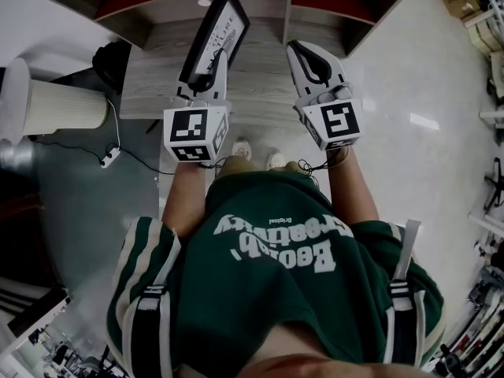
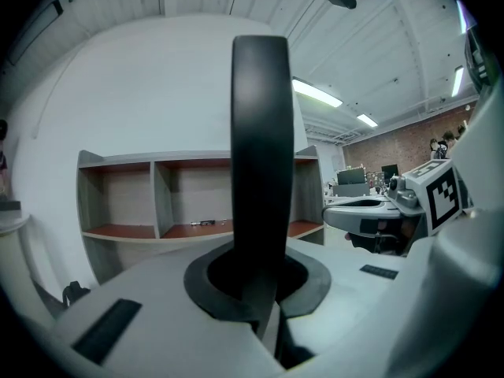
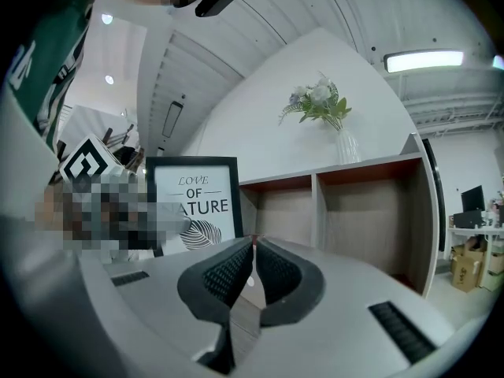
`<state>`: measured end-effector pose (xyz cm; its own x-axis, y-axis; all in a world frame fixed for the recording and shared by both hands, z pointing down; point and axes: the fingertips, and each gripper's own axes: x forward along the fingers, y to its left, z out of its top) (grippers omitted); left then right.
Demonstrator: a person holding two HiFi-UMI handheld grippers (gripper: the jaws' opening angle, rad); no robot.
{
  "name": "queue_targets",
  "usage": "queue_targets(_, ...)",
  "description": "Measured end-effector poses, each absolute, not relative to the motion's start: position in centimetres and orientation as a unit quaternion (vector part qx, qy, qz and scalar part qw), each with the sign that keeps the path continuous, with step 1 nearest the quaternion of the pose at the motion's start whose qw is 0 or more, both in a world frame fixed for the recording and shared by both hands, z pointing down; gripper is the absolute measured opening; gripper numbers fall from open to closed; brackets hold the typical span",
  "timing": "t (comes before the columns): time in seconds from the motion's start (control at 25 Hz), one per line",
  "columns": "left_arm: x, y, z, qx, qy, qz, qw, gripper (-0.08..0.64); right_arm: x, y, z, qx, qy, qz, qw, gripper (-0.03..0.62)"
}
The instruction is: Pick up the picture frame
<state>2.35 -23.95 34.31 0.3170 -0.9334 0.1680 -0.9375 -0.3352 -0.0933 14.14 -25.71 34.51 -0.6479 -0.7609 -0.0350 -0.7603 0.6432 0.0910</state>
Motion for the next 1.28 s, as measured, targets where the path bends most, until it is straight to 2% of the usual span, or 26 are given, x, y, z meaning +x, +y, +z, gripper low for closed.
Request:
queue_targets(0.48, 2.0, -23.3, 34.1, 0.813, -0.576, 0.082, 0.007, 0.026, 13.3, -23.7, 33.6, 0.404, -0.911, -0.077, 0.005, 0.037)
queue_targets(0.76, 2.1, -23.4, 34.6, 0.817, -0.571, 0.082, 0.005, 0.026, 13.6, -23.9, 34.6, 0.416, -0.905, -0.082, 0.043, 0.037)
queue_targets(1.28, 2.2, -22.6, 34.5, 0.811, -0.579, 0.086, 0.000, 0.026, 14.1, -23.7, 33.9, 0.423, -0.903, -0.079, 0.014, 0.037)
